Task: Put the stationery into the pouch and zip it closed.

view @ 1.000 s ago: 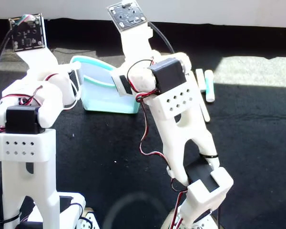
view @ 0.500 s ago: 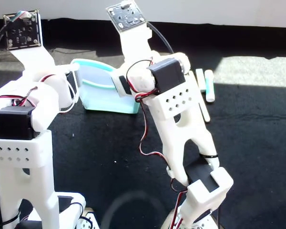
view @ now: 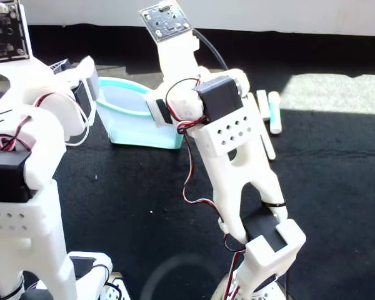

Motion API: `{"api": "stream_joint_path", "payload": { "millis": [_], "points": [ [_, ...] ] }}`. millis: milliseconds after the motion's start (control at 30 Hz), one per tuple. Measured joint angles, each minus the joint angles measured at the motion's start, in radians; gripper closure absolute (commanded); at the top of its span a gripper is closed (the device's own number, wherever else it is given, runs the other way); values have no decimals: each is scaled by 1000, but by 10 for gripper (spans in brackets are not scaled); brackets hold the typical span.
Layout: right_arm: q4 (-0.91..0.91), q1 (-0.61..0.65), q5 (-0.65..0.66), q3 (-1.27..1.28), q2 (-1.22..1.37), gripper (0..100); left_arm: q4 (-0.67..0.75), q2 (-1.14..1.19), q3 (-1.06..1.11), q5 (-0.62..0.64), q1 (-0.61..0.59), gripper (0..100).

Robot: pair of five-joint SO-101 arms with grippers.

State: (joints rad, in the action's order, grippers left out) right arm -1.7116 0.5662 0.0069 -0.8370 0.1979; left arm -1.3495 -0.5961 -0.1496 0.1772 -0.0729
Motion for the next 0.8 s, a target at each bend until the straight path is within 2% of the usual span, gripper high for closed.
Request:
{"api": "stream_joint_path", "payload": {
  "millis": [233, 333, 433, 800],
  "points": [
    [0, 0, 0, 0, 0, 838, 0, 172, 2, -43, 0, 866],
    [0, 0, 0, 0, 0, 838, -8, 245, -69, -57, 0, 848],
    [0, 0, 0, 0, 0, 838, -81, 308, -176, -61, 0, 802],
    [0, 0, 0, 0, 0, 838, -356, 532, -517, -204, 0, 829]
  ]
}}
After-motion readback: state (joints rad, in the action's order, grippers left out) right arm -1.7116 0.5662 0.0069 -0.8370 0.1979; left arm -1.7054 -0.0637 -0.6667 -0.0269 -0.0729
